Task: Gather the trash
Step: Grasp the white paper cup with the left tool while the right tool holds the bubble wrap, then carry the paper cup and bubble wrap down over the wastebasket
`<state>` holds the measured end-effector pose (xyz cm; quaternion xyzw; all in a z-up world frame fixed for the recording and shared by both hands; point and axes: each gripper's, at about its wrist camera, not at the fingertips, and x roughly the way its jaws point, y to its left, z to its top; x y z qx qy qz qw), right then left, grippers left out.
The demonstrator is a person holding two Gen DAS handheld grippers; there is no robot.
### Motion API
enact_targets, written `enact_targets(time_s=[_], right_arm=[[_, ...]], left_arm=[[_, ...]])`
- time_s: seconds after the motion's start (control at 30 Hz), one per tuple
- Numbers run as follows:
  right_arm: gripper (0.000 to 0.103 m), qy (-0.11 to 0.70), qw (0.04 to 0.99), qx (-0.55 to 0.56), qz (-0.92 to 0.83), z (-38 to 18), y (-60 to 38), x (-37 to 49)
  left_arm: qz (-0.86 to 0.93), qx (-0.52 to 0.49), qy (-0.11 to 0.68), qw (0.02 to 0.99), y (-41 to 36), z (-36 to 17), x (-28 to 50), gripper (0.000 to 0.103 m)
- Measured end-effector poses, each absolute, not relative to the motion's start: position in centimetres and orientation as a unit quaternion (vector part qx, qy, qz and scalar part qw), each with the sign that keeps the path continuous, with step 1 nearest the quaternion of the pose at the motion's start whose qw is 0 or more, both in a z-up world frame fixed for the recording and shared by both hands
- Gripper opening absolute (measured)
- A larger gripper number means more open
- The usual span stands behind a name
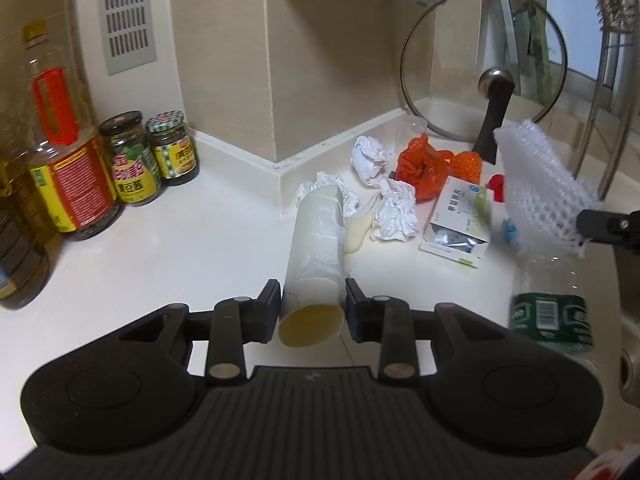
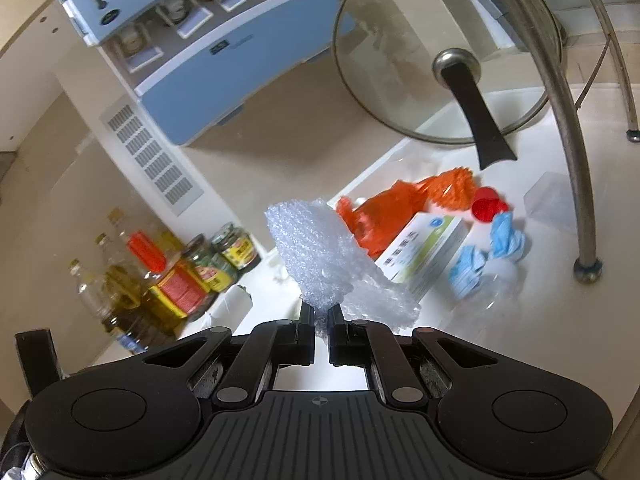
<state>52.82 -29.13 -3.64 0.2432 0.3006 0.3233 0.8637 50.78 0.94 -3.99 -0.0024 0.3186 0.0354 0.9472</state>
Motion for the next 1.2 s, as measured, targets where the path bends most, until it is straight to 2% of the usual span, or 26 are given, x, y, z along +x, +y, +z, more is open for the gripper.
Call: enact_targets(time_s=[0.6,0.9,1.2], right_arm=[[0.006,0.321,0.842,0.248,0.355,-2.6,-24.6,38.7],[0.006,0.36,0.834,0.234,0.347,-4.8,-22.7,32.1],[0.006,0.412,0.814,0.198,0.359,-8.3,-21.4,29.9]], left_arm=[[0.017,-0.034,0.298,0.954,3.0,-2.1,35.8,0.031],[-0.005,-0.044,0.322,0.946,3.3,-4.1,30.3,0.031],[0.0,-0.072,0.363,0.929,2.3,-7.4,26.9,0.031]])
